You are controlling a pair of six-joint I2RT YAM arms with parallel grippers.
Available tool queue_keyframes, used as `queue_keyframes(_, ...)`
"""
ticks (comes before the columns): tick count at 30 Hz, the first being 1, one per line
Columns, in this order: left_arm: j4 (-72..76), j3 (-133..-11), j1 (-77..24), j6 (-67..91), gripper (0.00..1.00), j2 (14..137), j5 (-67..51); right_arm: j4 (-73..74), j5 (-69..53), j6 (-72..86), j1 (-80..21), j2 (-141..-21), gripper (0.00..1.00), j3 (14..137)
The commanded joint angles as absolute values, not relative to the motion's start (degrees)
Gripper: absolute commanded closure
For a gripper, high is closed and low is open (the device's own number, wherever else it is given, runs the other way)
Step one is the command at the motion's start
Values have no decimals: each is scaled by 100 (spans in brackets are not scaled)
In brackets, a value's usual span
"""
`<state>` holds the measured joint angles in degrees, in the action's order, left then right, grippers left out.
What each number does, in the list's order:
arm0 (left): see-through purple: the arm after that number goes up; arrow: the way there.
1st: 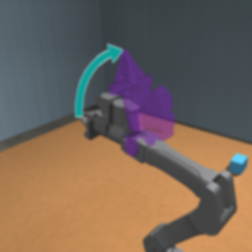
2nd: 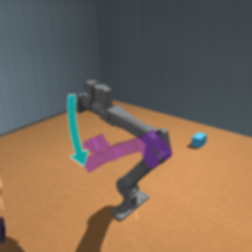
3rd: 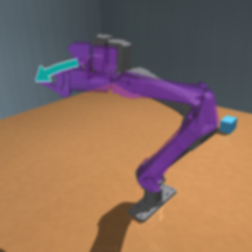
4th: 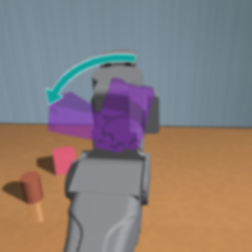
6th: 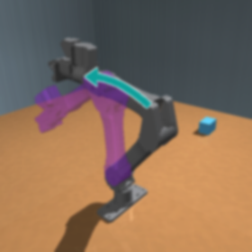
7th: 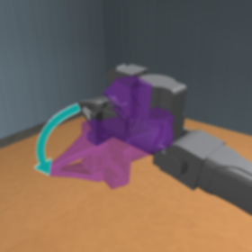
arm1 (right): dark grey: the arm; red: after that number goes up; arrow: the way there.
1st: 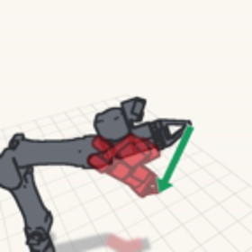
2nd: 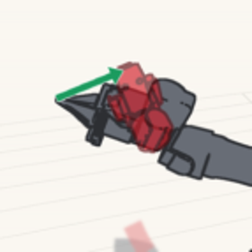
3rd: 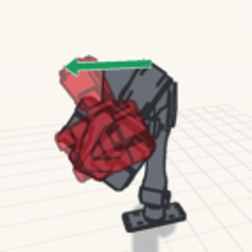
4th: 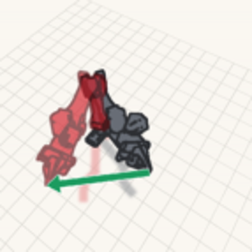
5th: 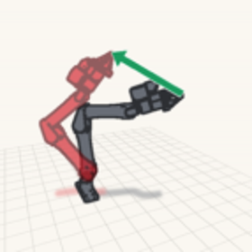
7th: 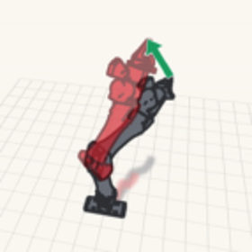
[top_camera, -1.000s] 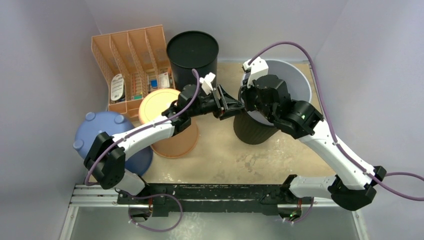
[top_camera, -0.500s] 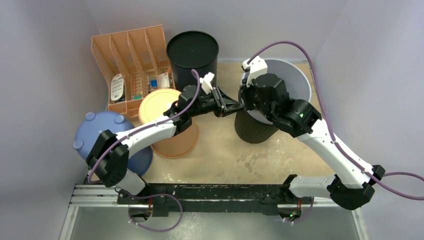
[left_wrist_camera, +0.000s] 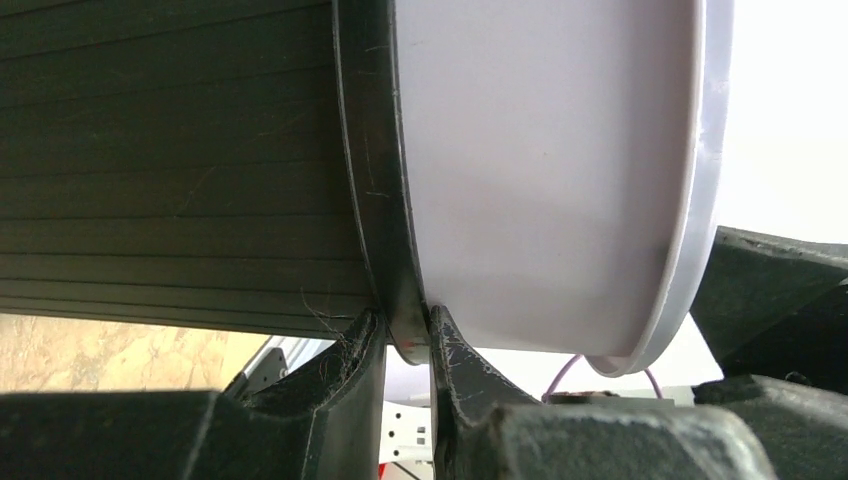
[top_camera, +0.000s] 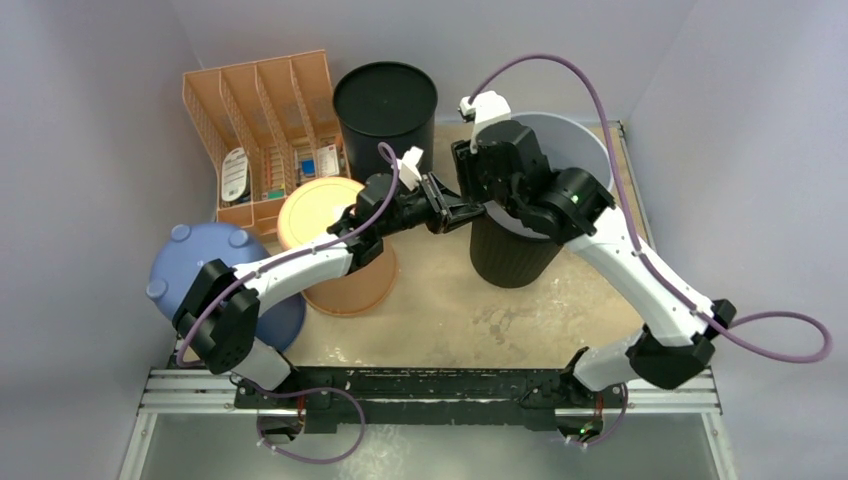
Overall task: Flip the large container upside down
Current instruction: Adjust the container in the container.
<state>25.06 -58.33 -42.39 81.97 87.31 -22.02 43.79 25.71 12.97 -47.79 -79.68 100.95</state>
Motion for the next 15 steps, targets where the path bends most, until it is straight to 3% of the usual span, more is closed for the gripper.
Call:
queue_keyframes(1,2560,-5871,-4256,8097,100,8684,-2030,5054,3166,1652,-4821,-8310,52,10721)
queue_keyframes(4,2418,-5879,-4255,8032,100,8637,-1976,5350,3394,1695,-4824,-8480,63,10892)
queue_keyframes(8,2332,-5851,-4253,7986,100,8568,-1890,5631,3472,1711,-4820,-8625,100,11057)
queue_keyframes(15,1578,-5879,-4207,7854,100,8506,-1605,5682,3090,1395,-4851,-8596,100,11510)
